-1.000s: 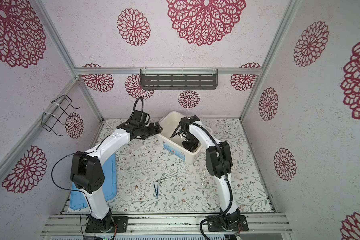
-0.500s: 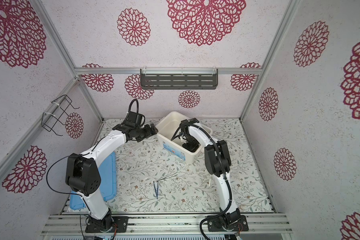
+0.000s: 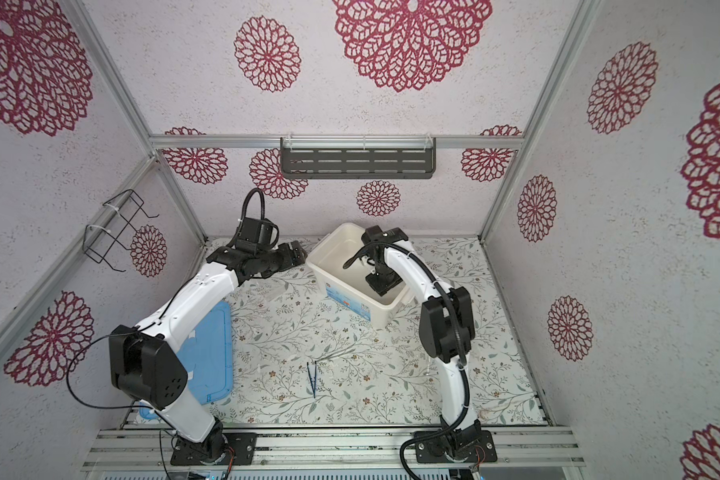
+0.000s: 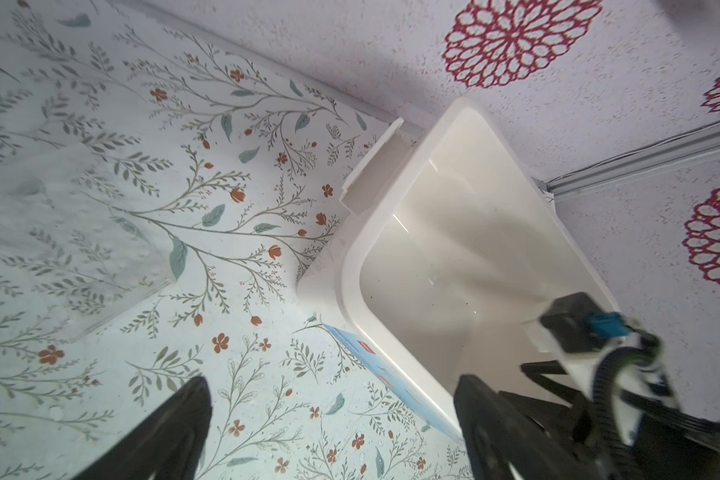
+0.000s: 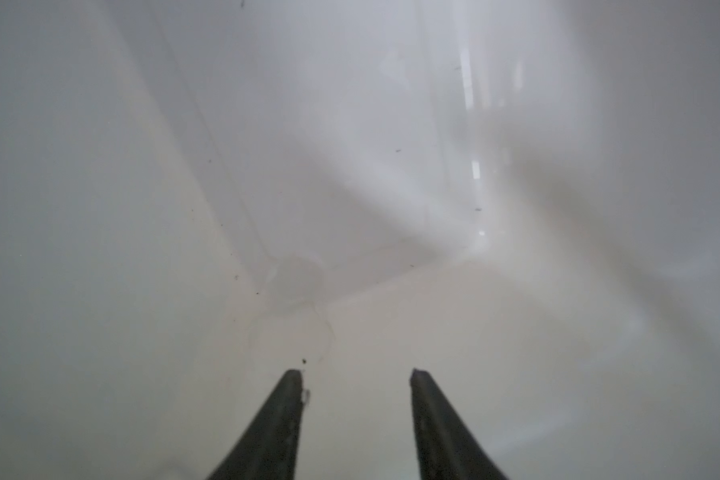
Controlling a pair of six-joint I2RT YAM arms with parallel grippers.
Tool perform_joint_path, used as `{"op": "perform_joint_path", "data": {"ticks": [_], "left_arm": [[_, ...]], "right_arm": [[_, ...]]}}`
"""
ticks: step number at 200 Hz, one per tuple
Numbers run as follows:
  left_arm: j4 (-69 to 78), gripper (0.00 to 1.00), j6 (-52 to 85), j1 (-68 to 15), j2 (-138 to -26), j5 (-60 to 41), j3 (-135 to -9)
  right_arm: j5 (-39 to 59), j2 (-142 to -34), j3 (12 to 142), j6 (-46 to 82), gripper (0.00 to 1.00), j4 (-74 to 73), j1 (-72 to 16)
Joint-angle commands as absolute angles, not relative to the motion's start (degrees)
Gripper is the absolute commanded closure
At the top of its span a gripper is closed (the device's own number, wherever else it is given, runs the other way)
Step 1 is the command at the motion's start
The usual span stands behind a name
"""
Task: Organize the chemistry lab equipment
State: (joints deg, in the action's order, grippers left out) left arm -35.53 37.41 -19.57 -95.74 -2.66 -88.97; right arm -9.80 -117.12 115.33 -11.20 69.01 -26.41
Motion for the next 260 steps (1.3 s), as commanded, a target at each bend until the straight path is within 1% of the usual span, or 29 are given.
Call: {"op": "perform_joint_path", "data": {"ticks": [1,26,49,62,70,95,111,121,128,147,188,210,229,260], "left_arm": [[-36.6,0.05,34.2,-20.3,-91.5,1.1,-89.2],[-36.7,0.05,31.6,-21.5,-88.8,3.8,-89.0],[-36.8,0.05,30.0,-22.5,-86.8,5.9,-88.6],[-36.9,0.05,29.6,-22.7,-85.9,6.7,-88.4],[-36.9,0.05,29.3,-22.8,-85.4,7.0,-88.2],[-36.9,0.05,27.7,-23.0,-84.2,8.1,-87.3],[-37.0,0.05,26.6,-23.1,-83.7,8.9,-86.9],[-37.0,0.05,26.4,-23.1,-83.6,9.1,-86.5],[-36.9,0.05,26.3,-23.2,-83.5,9.2,-86.3],[-36.9,0.05,26.5,-23.2,-83.1,9.0,-85.6],[-36.8,0.05,26.8,-23.6,-81.3,10.0,-82.9],[-35.8,0.05,27.3,-23.9,-79.7,11.0,-80.4],[-35.2,0.05,27.7,-24.0,-78.3,12.0,-78.5],[-34.6,0.05,27.8,-24.0,-76.6,13.4,-76.1]], "right_arm": [[-16.7,-106.8,116.6,-3.9,0.44,65.9,-24.6],[-20.0,-96.0,111.7,3.5,0.36,59.1,-21.5],[-19.2,-84.0,100.6,8.9,0.36,52.1,-17.4],[-17.9,-78.0,93.9,11.9,0.36,50.1,-13.4],[-15.9,-75.2,90.2,13.6,0.37,50.1,-10.3],[-4.4,-70.6,78.9,16.1,0.37,52.5,-0.4],[0.4,-70.0,70.6,17.0,0.39,52.5,3.2],[1.8,-70.4,66.0,17.6,0.43,51.9,5.1],[2.6,-70.9,63.3,17.4,0.46,51.4,5.6],[4.0,-73.0,58.7,16.4,0.48,50.1,6.0],[8.7,-77.9,54.8,14.5,0.47,47.3,5.4],[7.4,-81.2,53.2,14.6,0.50,47.1,4.6],[5.9,-83.0,51.8,15.8,0.51,47.1,3.4],[6.3,-83.9,48.8,17.7,0.53,45.6,3.1]]}}
